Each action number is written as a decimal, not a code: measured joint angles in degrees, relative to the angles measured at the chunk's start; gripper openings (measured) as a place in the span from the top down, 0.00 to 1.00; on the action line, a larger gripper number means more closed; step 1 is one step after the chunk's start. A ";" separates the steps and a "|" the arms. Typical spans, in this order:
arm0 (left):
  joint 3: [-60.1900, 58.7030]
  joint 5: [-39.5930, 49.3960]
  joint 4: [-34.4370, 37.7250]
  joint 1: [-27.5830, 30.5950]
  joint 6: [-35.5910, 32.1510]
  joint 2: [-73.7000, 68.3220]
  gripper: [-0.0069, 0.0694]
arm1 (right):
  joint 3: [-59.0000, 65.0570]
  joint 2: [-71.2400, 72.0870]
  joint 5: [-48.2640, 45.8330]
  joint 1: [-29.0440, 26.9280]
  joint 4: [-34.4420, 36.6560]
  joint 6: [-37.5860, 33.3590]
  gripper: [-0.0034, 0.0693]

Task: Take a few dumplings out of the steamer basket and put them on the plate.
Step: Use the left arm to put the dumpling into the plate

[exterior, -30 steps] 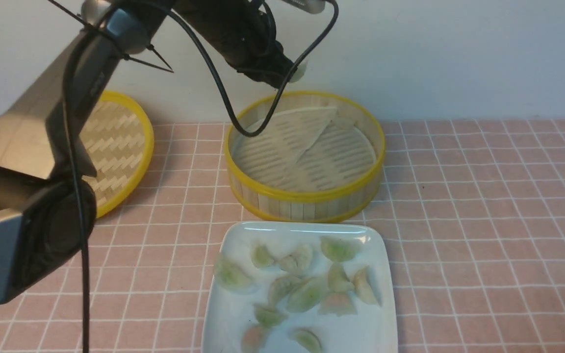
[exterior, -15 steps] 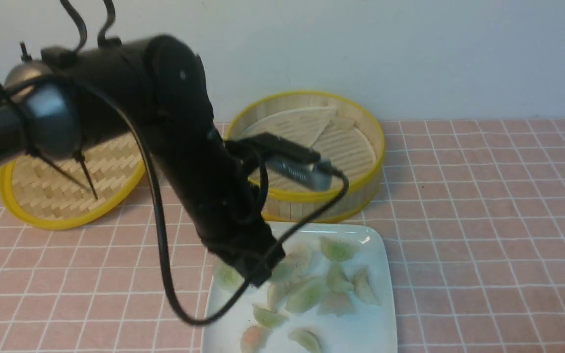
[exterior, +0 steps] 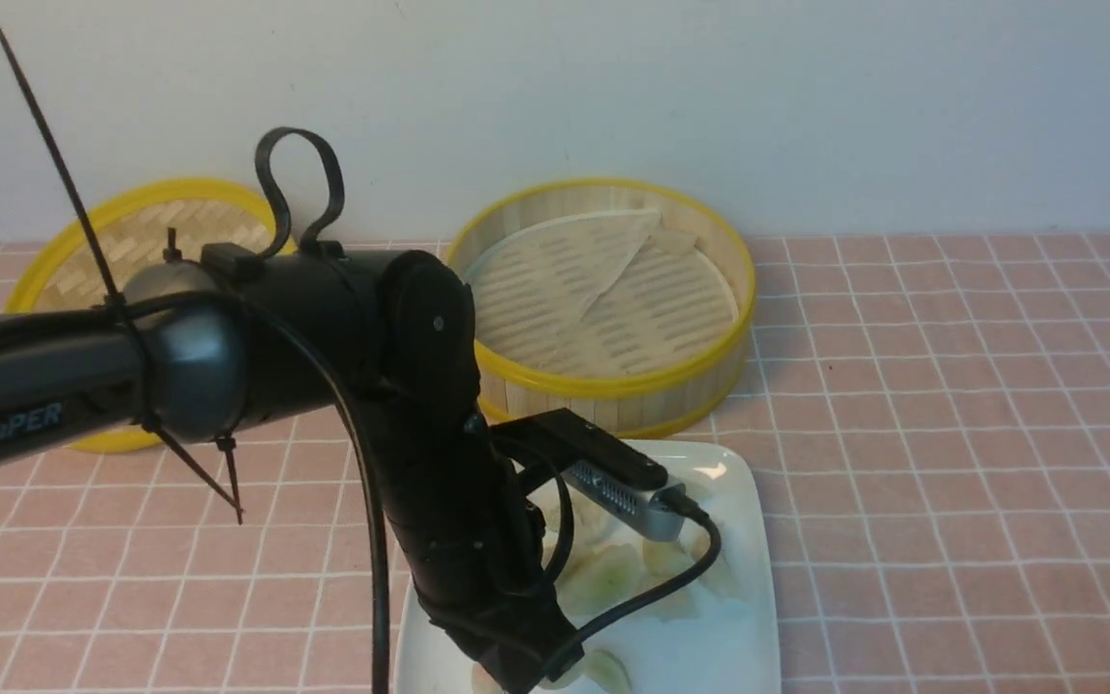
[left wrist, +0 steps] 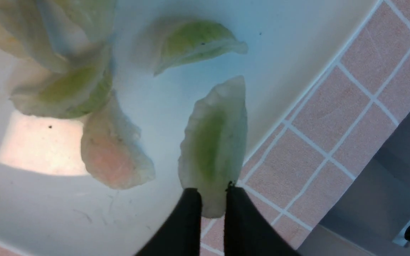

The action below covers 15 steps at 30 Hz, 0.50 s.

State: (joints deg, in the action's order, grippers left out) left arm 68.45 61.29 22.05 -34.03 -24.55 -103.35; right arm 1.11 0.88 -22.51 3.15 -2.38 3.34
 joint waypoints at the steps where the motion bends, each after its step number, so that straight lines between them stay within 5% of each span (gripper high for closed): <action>1: 0.00 -0.13 -0.07 0.00 0.00 -0.57 0.80 | 0.00 0.00 0.00 0.00 0.00 0.00 0.97; 9: 0.42 -0.50 -0.02 0.00 0.05 -1.50 0.46 | 0.00 0.00 0.00 0.00 0.00 0.00 0.97; 12: 2.10 0.28 -0.27 0.00 1.68 -1.39 0.43 | 0.00 0.00 0.00 0.00 0.00 0.00 0.97; 15: 4.10 1.77 -1.69 0.00 6.02 1.54 0.54 | 0.00 0.00 0.00 0.00 0.00 0.00 0.97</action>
State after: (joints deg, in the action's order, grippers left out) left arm 72.55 63.07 20.36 -34.03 -18.54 -101.81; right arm 1.11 0.88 -22.51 3.15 -2.38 3.34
